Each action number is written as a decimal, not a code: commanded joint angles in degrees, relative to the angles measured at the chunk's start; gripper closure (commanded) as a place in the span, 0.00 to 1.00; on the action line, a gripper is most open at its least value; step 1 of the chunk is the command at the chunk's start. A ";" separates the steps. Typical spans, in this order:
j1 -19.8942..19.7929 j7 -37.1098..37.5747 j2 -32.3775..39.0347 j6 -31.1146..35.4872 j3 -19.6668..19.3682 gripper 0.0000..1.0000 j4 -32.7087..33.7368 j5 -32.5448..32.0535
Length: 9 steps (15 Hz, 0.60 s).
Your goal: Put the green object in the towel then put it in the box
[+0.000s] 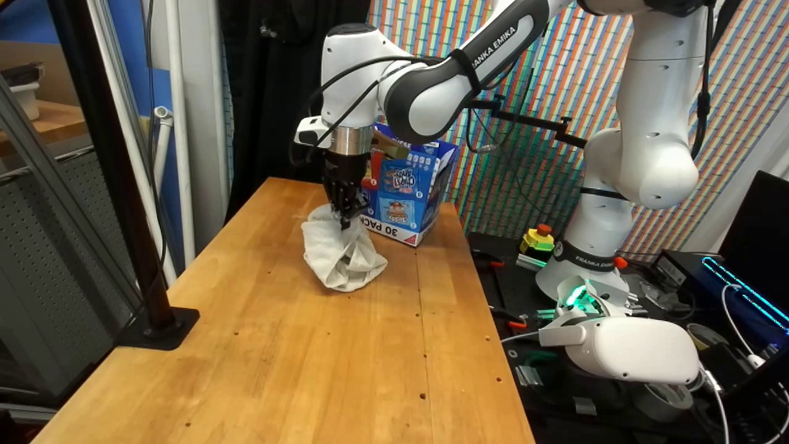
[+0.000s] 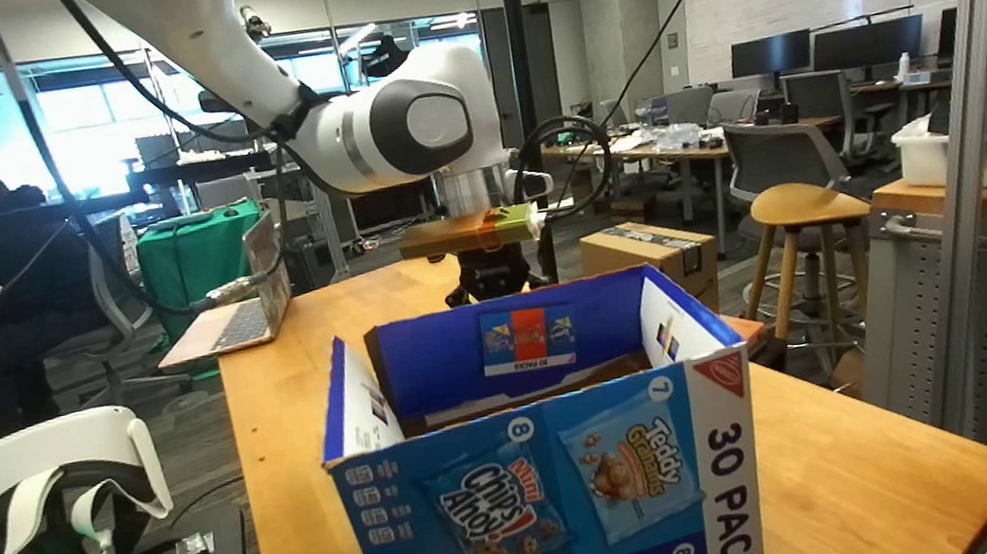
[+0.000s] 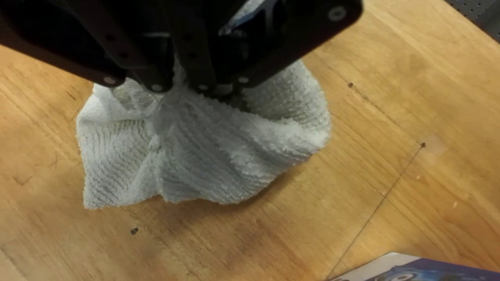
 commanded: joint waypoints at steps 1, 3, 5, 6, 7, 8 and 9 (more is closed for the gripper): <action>0.46 -1.04 -3.76 1.34 -0.10 0.96 -3.91 -0.42; 1.05 -2.15 -4.13 2.62 0.23 0.96 -5.19 -1.63; 1.98 -2.40 -3.82 3.24 0.60 0.96 -5.70 -3.33; 2.35 -2.54 -3.73 3.49 0.90 0.96 -5.93 -3.83; 2.83 -2.54 -3.37 3.46 1.26 0.96 -5.93 -4.17; 3.22 -2.83 -3.02 3.15 1.64 0.96 -5.85 -4.08; 3.59 -3.06 -2.59 2.89 1.95 0.96 -5.75 -4.08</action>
